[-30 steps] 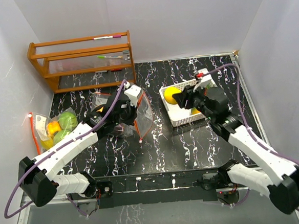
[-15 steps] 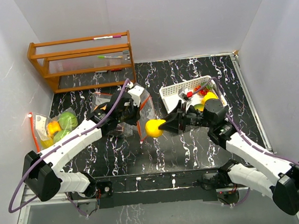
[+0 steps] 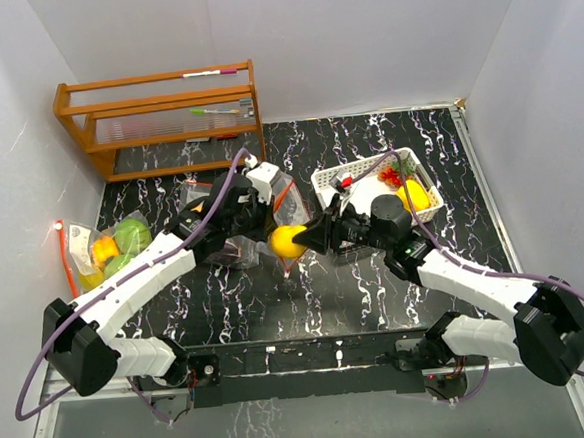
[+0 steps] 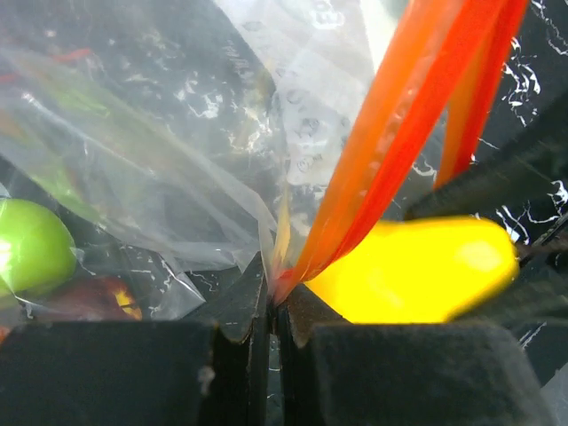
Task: Place the food in the zip-top bag and seal the zipper
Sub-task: Place the fake fruit in the zipper food storage bag.
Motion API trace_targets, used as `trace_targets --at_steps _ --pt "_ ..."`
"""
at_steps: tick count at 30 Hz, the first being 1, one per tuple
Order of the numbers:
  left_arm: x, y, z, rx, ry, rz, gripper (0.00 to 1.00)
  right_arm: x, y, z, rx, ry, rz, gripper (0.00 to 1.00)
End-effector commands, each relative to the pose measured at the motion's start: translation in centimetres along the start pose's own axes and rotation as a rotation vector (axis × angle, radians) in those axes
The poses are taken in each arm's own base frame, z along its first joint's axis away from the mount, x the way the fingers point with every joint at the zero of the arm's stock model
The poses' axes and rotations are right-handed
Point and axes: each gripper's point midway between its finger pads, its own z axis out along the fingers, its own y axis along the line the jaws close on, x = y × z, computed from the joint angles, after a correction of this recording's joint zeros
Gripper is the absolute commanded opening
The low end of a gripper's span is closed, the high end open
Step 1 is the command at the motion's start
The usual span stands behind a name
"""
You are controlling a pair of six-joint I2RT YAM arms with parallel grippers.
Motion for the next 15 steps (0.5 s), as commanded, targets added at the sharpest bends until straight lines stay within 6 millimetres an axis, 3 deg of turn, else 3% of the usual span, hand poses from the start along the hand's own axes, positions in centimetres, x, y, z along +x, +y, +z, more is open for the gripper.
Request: trace_targets --at_steps 1,9,12,15 --pt "-2.1 -2.5 -3.2 0.106 -0.065 -0.025 0.00 -3.6 -3.9 0.2 0.230 -0.144 -0.063 0.15" --pt "-0.2 -3.9 -3.5 0.190 -0.018 -0.071 0.00 -7.8 -7.7 0.0 0.462 -0.300 -0.066 0.14" --pt "-0.1 -4.8 -3.4 0.241 -0.020 -0.088 0.00 -9.0 -7.8 1.0 0.457 -0.314 -0.076 0.15" --pt "-0.7 -4.9 -3.1 0.250 -0.041 -0.086 0.00 -9.5 -6.4 2.9 0.394 -0.292 -0.089 0.15"
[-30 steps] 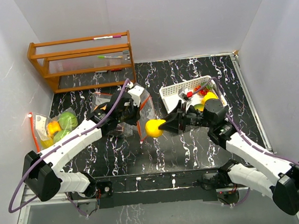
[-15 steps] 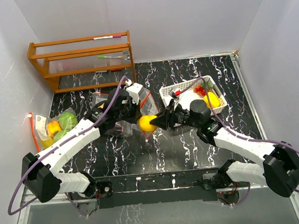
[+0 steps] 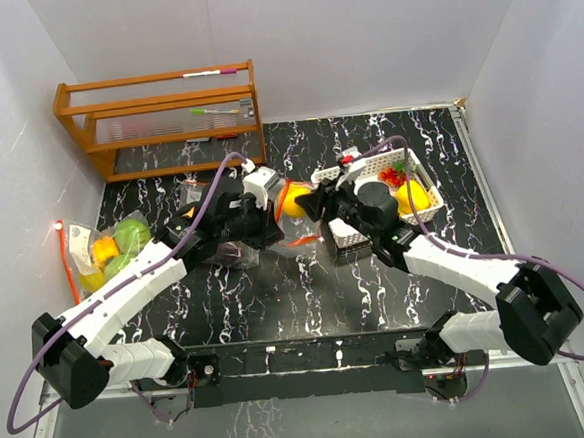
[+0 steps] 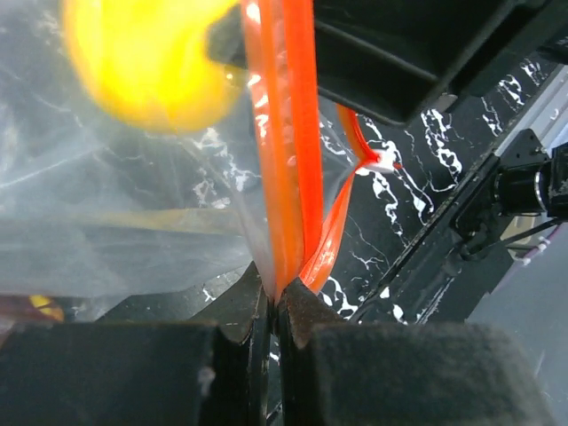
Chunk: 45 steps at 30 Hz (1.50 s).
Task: Place the food in the zip-top bag and seal the zipper
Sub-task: Place the fake fruit in the zipper food storage bag, then pick up the fake fruit from the bin.
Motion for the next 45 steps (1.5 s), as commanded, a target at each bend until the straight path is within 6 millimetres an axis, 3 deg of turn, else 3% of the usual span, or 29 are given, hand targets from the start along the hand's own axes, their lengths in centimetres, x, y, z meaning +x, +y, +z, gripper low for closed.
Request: trace_targets --at_steps 1,4,6,10,13,17,20,24,27,32,38,41,45 --pt "-1.0 -1.6 -0.3 0.075 -0.032 -0.007 0.00 -5.3 3.4 1.9 -0.061 -0.134 -0.045 0.16" --pt "-2.1 -1.3 0.2 0.055 -0.053 0.016 0.00 -4.1 5.3 2.3 -0.087 -0.073 -0.068 0.28" --pt "-2.4 -1.0 0.6 0.043 -0.053 0.026 0.00 -3.1 5.7 2.0 -0.084 -0.040 -0.072 0.43" --pt "-2.1 -0.4 1.5 0.025 -0.035 0.034 0.00 -2.1 4.7 0.0 -0.019 -0.022 -0.058 0.72" --pt "-1.9 0.0 1.8 0.010 -0.032 0.030 0.00 -3.0 3.8 -2.5 0.026 -0.059 -0.050 0.88" --pt "-2.0 0.8 2.1 -0.024 -0.033 0.034 0.00 -3.8 3.0 -5.5 0.075 -0.039 -0.058 0.90" --pt "-2.1 1.1 2.4 -0.033 -0.029 0.033 0.00 -4.0 1.4 -8.1 0.181 -0.008 -0.023 0.90" --pt "-1.8 1.2 3.0 -0.022 -0.012 0.030 0.00 -4.6 -2.1 -11.4 0.374 -0.051 0.014 0.92" --pt "-1.4 0.9 3.4 0.000 0.003 0.024 0.00 -4.7 -5.5 -12.5 0.591 -0.035 -0.012 1.00" --pt "-1.4 0.6 3.2 0.019 -0.004 0.021 0.00 -4.7 -11.6 -11.0 0.811 0.095 -0.043 1.00" --pt "-1.8 0.2 2.6 0.030 -0.027 0.028 0.00 -1.4 -19.1 -8.1 0.845 0.287 0.015 1.00" --pt "-1.8 0.1 2.5 0.034 -0.028 0.029 0.00 0.8 -20.8 -7.4 0.839 0.383 0.032 1.00" --pt "-1.7 0.4 2.4 0.023 -0.026 0.034 0.00 3.1 -20.8 -6.9 0.789 0.451 0.054 1.00"
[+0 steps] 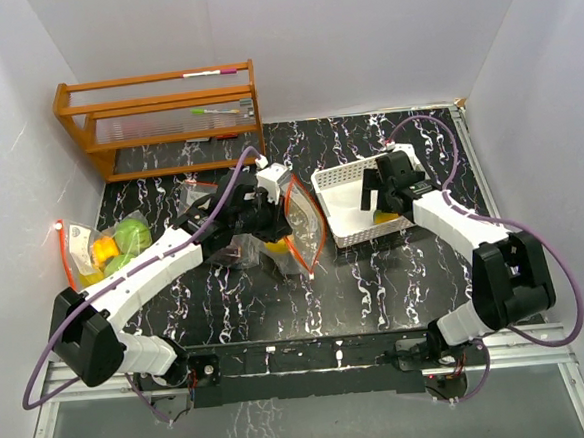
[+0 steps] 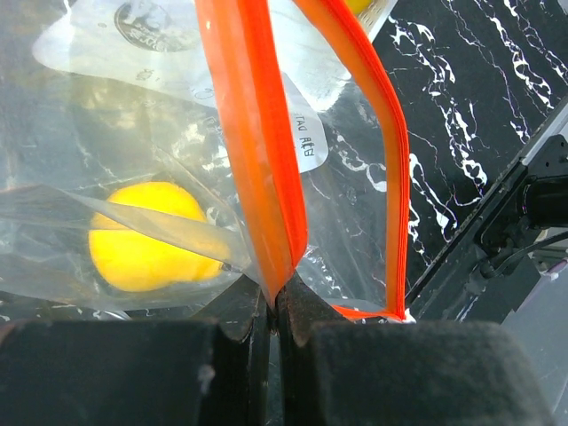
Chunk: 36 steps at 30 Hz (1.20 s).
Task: Place the food in the zip-top bag and seal the zipper
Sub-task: Pick up the fake fruit from the bin.
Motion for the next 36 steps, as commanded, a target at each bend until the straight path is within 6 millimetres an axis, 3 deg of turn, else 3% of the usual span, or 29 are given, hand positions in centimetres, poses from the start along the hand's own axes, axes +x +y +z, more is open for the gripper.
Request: trace_targets --at_steps 1,6,11,16,19,25,30,36 --pt "-1.5 -0.6 -1.4 0.019 -0.057 0.021 0.00 -1.7 2.1 -0.5 -0.117 -0.030 -0.009 1.00" --pt "-1.4 -0.7 -1.4 0.022 -0.058 0.021 0.00 -0.8 1.0 1.0 -0.065 -0.013 -0.007 1.00" --pt "-1.4 -0.6 -1.5 0.020 -0.060 0.027 0.00 1.4 -0.4 3.0 0.022 0.053 -0.038 1.00" --pt "-1.5 -0.7 -1.6 0.022 -0.066 0.030 0.00 2.1 -0.2 4.1 0.024 0.061 -0.028 1.00" --pt "-1.5 -0.6 -1.6 0.017 -0.064 0.031 0.00 2.3 -0.1 4.4 0.018 0.063 -0.036 0.87" --pt "-1.5 -0.4 -1.6 0.006 -0.067 0.032 0.00 2.5 0.7 3.8 -0.040 0.072 -0.039 0.37" --pt "-1.5 -0.4 -1.4 0.009 -0.060 0.030 0.00 0.4 1.3 1.7 -0.093 0.007 -0.018 0.23" --pt "-1.1 -0.1 -0.8 0.007 -0.048 0.020 0.00 -3.7 1.9 -2.8 -0.176 -0.136 0.018 0.20"
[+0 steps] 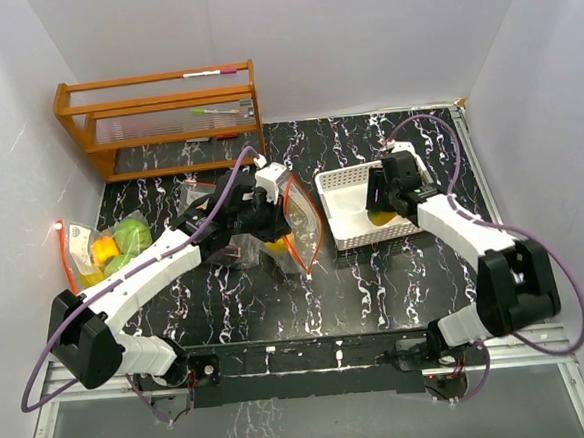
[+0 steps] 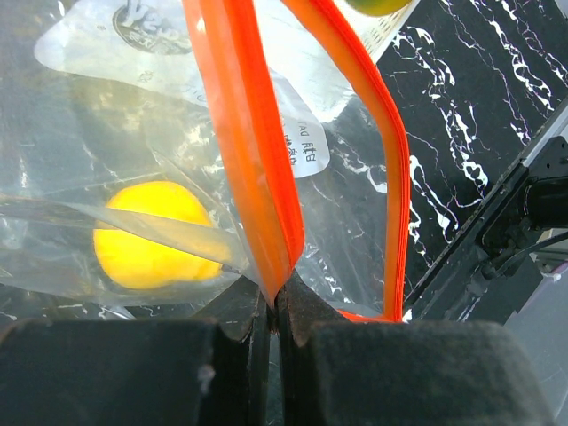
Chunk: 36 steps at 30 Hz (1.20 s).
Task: Place the food in the zip-top bag and seal the zipper
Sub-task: Pick up the fake fruit from the bin, then place the fake fruit in the zipper food storage bag.
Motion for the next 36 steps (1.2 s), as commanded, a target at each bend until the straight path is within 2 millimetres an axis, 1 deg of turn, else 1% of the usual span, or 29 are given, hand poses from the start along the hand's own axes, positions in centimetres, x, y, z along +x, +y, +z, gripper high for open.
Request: trace_targets --at_steps 1,4,8,10,15,18,20,23,26,28,30,34,36 --pt "-0.8 0.0 -0.2 0.009 -0.030 0.006 0.00 -5.1 1.3 -4.5 -0.101 -0.190 0.038 0.20" --pt "-0.4 0.2 0.4 0.009 -0.015 -0.007 0.00 -6.6 2.5 -7.2 -0.196 -0.254 0.038 0.17" --pt "-0.7 0.3 0.8 0.004 -0.015 -0.015 0.00 -7.6 5.8 -11.5 -0.424 -0.309 0.017 0.17" --pt "-0.2 0.7 1.6 -0.006 0.005 -0.024 0.00 -7.7 7.2 -13.3 -0.525 -0.320 0.017 0.15" --pt "-0.1 0.3 3.1 0.031 0.014 -0.053 0.00 -7.9 9.8 -17.5 -0.732 -0.360 0.025 0.14" --pt "-0.2 0.1 3.9 0.049 0.019 -0.063 0.00 -7.9 11.5 -19.6 -0.847 -0.385 0.019 0.13" --pt "-0.5 0.0 4.1 0.058 0.017 -0.067 0.00 -7.7 12.6 -20.5 -0.905 -0.393 0.012 0.13" --pt "-1.0 -0.3 4.2 0.069 0.009 -0.070 0.00 -7.0 14.5 -20.9 -0.958 -0.385 -0.001 0.13" --pt "-1.3 -0.4 4.2 0.073 0.003 -0.071 0.00 -5.5 16.9 -20.9 -0.996 -0.354 -0.022 0.13" --pt "-1.4 -0.4 4.2 0.073 0.003 -0.071 0.00 -4.3 18.2 -20.4 -0.997 -0.327 -0.032 0.13" --pt "-1.5 -0.5 4.0 0.075 0.001 -0.071 0.00 -3.2 18.7 -19.2 -0.974 -0.298 -0.023 0.13" --pt "-1.9 -1.0 3.6 0.097 -0.012 -0.073 0.00 -2.0 18.5 -16.4 -0.915 -0.267 0.007 0.13" --pt "-1.9 -1.2 3.3 0.105 -0.013 -0.074 0.00 -1.5 18.1 -14.6 -0.853 -0.247 0.017 0.13"
